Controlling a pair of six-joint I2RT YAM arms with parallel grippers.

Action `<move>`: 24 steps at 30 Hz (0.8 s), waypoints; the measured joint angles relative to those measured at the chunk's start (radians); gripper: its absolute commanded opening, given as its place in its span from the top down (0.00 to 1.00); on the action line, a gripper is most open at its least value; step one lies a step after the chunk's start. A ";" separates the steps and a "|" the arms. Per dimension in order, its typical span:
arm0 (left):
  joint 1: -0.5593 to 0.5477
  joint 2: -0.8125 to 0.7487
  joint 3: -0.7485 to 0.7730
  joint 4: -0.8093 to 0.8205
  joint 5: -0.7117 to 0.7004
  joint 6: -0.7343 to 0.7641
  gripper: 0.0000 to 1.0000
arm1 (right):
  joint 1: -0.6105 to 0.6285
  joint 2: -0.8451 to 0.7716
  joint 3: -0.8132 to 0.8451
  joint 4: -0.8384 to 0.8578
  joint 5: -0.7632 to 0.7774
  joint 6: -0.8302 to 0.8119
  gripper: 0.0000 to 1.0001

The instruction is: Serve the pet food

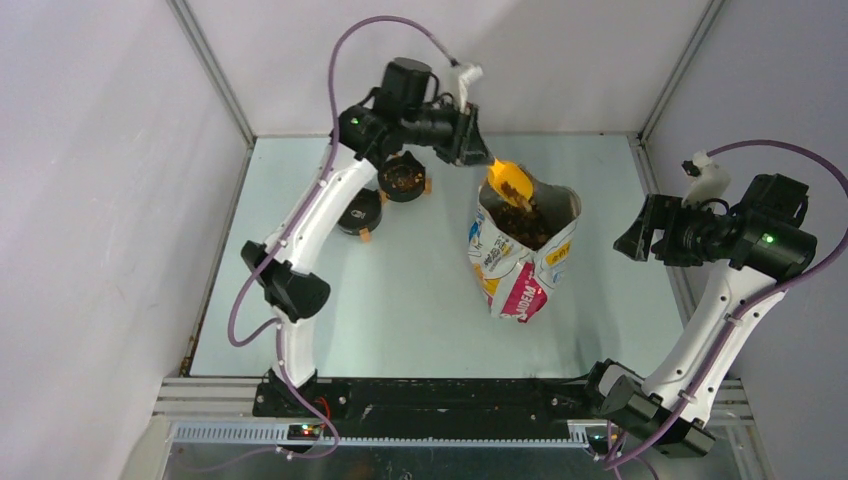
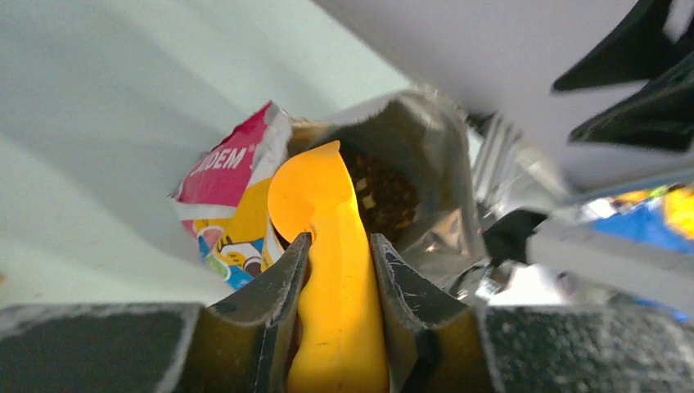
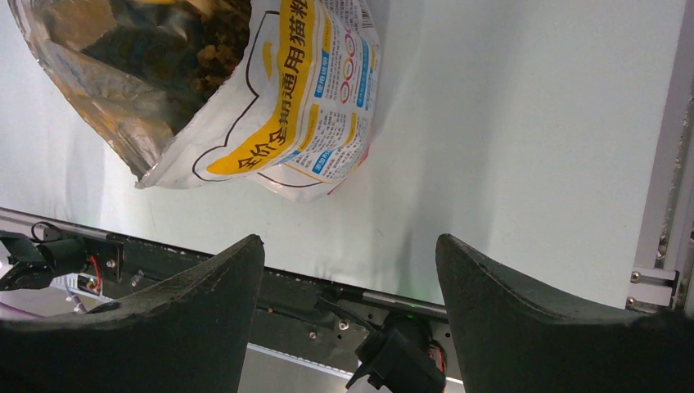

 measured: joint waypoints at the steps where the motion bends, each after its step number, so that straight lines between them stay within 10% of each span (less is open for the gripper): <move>1: -0.028 0.008 0.030 -0.042 -0.042 0.061 1.00 | 0.000 -0.001 -0.001 0.000 -0.003 0.000 0.21; 13: -0.330 0.058 -0.117 -0.177 -0.550 0.489 1.00 | 0.000 -0.027 -0.037 0.001 -0.034 -0.003 0.21; 24: -0.293 0.090 -0.129 -0.126 -0.449 0.370 1.00 | 0.000 -0.040 -0.085 0.007 -0.044 -0.021 0.21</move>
